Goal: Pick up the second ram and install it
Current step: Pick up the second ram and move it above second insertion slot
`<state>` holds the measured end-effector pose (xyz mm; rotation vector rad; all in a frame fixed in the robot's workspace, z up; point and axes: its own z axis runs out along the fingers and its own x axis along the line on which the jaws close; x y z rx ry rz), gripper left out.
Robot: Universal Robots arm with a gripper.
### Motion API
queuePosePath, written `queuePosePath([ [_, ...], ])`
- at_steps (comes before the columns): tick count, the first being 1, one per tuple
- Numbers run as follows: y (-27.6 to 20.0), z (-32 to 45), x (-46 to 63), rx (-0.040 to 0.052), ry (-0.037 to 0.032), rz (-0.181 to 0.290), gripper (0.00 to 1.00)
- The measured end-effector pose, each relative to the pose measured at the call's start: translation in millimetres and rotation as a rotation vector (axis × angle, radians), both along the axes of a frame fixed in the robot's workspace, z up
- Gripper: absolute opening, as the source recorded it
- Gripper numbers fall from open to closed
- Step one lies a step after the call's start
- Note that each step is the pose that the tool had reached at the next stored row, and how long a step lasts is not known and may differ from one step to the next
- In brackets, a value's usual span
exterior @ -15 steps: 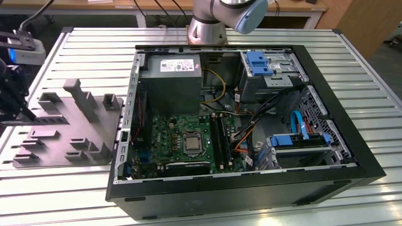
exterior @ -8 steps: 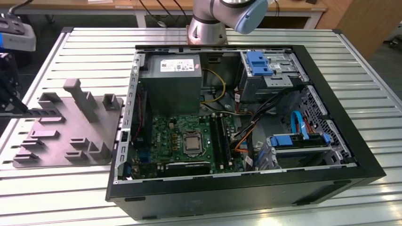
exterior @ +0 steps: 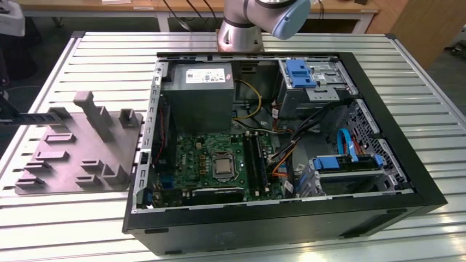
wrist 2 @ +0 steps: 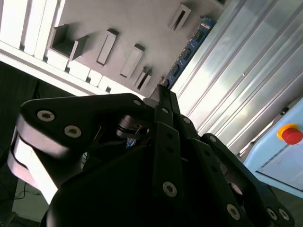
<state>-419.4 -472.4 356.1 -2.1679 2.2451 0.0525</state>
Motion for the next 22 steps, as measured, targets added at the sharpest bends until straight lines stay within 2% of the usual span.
queuePosePath([
  [2, 0.0, 6.4, 0.0, -0.0001, 0.0000, 0.000, 0.11],
  [3, 0.0, 6.9, 0.0, 0.0000, 0.0000, 0.000, 0.11],
  [18, 0.0, 7.5, 0.9, 0.0000, 0.0000, -0.006, 0.11],
  [22, 0.0, 7.5, 6.7, -0.0001, 0.0001, -0.006, 0.11],
])
